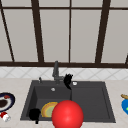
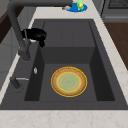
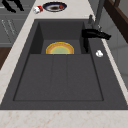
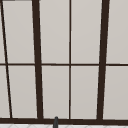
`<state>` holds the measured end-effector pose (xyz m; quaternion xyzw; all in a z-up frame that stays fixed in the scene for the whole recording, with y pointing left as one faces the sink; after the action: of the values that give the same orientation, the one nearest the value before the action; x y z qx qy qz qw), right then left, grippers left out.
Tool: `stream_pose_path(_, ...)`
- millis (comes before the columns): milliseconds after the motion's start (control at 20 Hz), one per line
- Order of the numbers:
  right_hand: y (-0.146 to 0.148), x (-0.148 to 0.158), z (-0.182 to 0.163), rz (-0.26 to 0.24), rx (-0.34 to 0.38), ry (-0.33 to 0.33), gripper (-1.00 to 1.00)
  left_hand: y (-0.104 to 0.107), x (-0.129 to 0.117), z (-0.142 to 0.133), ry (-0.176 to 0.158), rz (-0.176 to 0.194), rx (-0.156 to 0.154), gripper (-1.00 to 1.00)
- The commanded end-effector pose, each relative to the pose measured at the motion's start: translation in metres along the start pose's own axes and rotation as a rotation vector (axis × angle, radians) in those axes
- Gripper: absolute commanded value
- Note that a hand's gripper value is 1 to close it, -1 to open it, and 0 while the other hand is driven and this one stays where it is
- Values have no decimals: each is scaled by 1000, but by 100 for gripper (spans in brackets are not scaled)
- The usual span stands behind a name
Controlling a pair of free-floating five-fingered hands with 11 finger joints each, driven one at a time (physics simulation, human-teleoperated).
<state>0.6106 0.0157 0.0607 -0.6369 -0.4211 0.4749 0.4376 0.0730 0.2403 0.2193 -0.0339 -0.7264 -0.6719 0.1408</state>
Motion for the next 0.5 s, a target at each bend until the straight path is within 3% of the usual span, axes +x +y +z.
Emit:
stream_pose_path(0, 3, 3, 1, -19, -20, -122, -100, 0, 0, 0, 0, 0, 0, 0)
stream_pose_path(250, 8, 1, 1, -28, -26, -131, -100, 0, 0, 0, 0, 0, 0, 0)
stream_pose_path(450, 1, 18, -1, -12, 19, -78, -100, 0, 0, 0, 0, 0, 0, 0)
